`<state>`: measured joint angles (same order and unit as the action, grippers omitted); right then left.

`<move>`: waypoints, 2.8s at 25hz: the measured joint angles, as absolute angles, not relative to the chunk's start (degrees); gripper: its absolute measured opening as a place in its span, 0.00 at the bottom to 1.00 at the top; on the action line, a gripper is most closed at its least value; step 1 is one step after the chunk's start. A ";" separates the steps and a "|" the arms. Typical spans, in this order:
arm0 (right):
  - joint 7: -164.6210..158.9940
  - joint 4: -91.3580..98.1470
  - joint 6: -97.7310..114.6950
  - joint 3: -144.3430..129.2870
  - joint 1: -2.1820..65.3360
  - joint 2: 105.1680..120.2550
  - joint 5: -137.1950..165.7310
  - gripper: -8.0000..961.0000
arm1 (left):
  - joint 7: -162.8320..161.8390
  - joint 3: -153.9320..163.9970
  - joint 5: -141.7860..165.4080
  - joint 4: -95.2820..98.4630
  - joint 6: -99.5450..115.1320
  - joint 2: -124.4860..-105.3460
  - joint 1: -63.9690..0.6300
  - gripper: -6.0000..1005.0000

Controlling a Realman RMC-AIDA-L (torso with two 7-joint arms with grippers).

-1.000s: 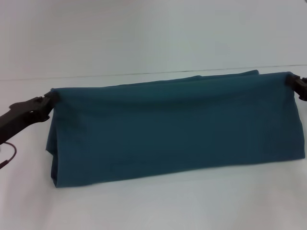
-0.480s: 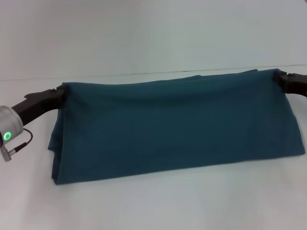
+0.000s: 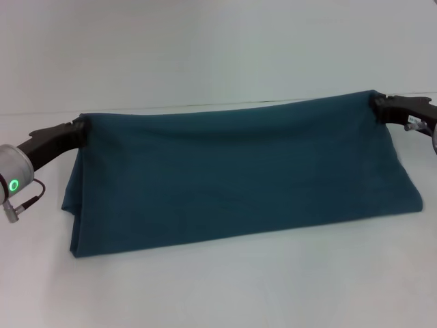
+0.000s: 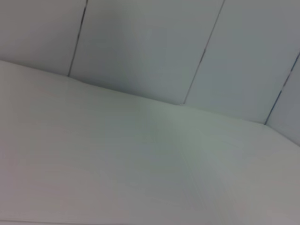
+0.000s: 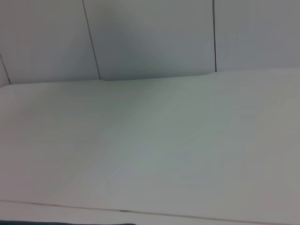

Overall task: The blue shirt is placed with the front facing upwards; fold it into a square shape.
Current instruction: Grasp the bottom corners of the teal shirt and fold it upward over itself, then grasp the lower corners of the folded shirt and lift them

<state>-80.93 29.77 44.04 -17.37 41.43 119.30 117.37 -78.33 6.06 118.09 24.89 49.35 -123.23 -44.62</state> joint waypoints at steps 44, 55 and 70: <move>-80.10 26.74 29.61 -21.65 44.69 119.34 113.66 0.22 | -72.06 7.69 114.12 21.94 34.41 -123.68 -50.75 0.29; -80.80 27.47 33.08 -22.30 43.93 118.99 111.75 0.73 | -78.39 10.44 113.71 21.89 36.57 -122.69 -49.96 0.51; -93.93 40.74 56.74 -33.52 32.78 118.71 112.23 0.99 | -95.39 18.85 110.32 31.35 68.38 -120.36 -40.77 0.75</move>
<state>-93.93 40.74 56.74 -33.52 32.78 118.71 112.24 -95.39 18.85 110.32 31.35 68.38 -120.36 -40.77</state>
